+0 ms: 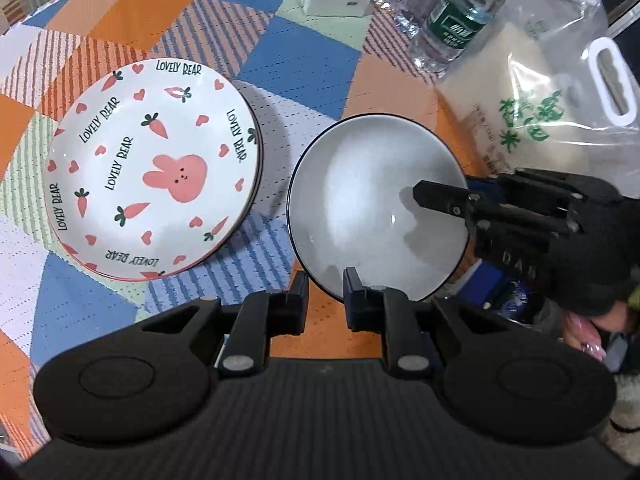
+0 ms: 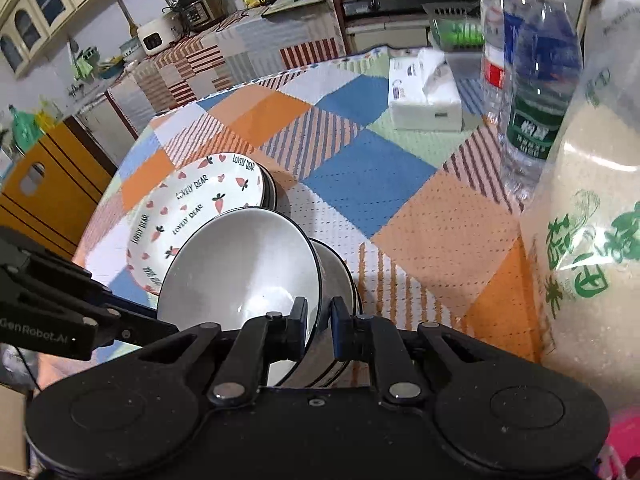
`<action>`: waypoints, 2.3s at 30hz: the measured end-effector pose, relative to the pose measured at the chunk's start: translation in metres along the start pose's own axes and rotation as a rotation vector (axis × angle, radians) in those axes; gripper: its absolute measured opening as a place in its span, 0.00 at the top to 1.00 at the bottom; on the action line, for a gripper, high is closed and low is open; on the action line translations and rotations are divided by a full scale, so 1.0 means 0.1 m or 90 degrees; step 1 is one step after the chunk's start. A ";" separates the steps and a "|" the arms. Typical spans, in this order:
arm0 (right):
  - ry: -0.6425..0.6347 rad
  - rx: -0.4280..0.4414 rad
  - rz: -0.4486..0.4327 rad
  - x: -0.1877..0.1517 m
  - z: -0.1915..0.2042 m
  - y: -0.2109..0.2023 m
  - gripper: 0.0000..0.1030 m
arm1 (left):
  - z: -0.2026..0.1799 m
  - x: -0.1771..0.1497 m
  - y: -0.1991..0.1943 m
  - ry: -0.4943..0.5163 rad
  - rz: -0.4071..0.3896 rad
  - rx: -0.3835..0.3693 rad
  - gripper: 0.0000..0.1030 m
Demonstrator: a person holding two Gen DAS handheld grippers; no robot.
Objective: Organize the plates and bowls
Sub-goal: 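Lift the three-bowl stack with both grippers, then carry the bowl stack with both grippers over the bunny plate stack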
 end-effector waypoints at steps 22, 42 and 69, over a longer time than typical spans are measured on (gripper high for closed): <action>-0.242 -0.192 -0.038 -0.11 0.19 0.14 0.72 | -0.01 0.05 0.21 -0.010 -0.006 0.014 0.84; -0.119 -0.010 -0.073 0.38 -0.03 -0.53 0.29 | 0.08 0.15 -0.34 0.011 -0.146 -0.004 0.58; -0.357 0.048 0.073 -0.65 0.09 0.31 0.05 | 0.34 -0.04 0.33 -0.130 -0.182 -0.075 0.42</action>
Point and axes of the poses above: each gripper's, at about its wrist camera, not at the fingertips, and y roughly the way its jaws point, z to its left, x to its top, the point moved 10 cm from there along y, roughly the way its jaws point, and after that the axes turned 6 degrees about y, right-handed, at the moved point
